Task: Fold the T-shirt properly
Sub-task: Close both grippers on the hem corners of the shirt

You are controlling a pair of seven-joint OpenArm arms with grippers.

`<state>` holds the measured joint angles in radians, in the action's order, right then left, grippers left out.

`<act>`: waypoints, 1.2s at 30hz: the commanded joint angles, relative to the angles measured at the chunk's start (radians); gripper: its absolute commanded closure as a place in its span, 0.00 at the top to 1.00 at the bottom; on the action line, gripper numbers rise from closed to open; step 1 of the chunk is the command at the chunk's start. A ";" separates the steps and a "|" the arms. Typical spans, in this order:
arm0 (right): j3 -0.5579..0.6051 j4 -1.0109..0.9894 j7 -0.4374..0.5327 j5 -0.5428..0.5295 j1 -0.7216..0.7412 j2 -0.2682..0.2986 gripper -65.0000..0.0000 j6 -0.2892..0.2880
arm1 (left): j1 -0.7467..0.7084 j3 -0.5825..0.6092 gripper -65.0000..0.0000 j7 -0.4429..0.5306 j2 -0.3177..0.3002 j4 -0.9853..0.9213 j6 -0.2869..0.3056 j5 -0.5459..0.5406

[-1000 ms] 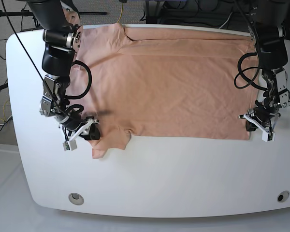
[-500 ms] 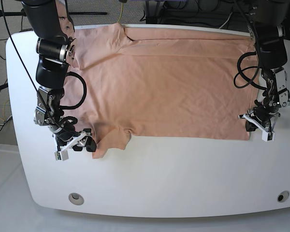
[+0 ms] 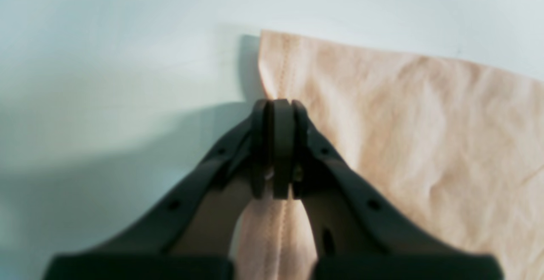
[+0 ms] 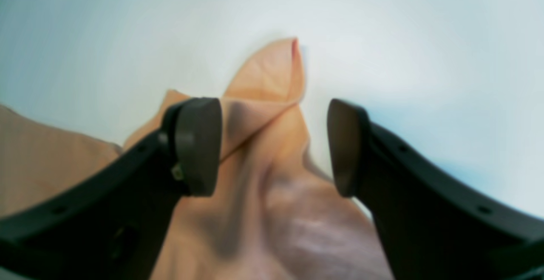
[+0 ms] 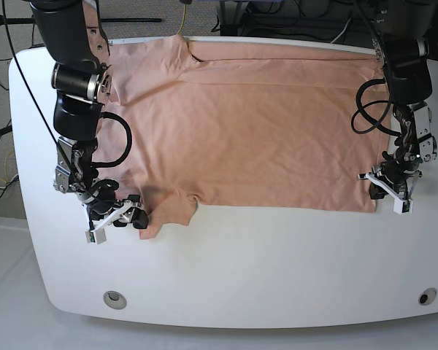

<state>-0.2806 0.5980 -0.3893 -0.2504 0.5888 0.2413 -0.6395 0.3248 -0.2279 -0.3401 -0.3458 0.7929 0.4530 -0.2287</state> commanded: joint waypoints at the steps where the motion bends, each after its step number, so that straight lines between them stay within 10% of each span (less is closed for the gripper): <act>1: -0.005 0.045 0.000 0.000 0.014 0.016 0.60 0.078 | 0.011 0.001 0.00 -0.037 -0.004 0.006 0.002 0.033; 17: 0.002 0.006 0.035 0.066 -0.004 0.010 0.58 0.048 | 0.007 0.001 0.00 -0.037 -0.007 0.011 0.003 0.029; 36: 0.058 -0.021 0.049 -0.024 -0.003 -0.006 0.27 -0.008 | 0.005 -0.002 0.00 -0.035 -0.013 0.011 0.006 0.019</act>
<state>-0.2314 0.5667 -0.3439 -0.2512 0.5564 0.2214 -0.6544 0.3237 -0.2310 -0.3435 -0.3473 0.7975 0.4610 -0.2222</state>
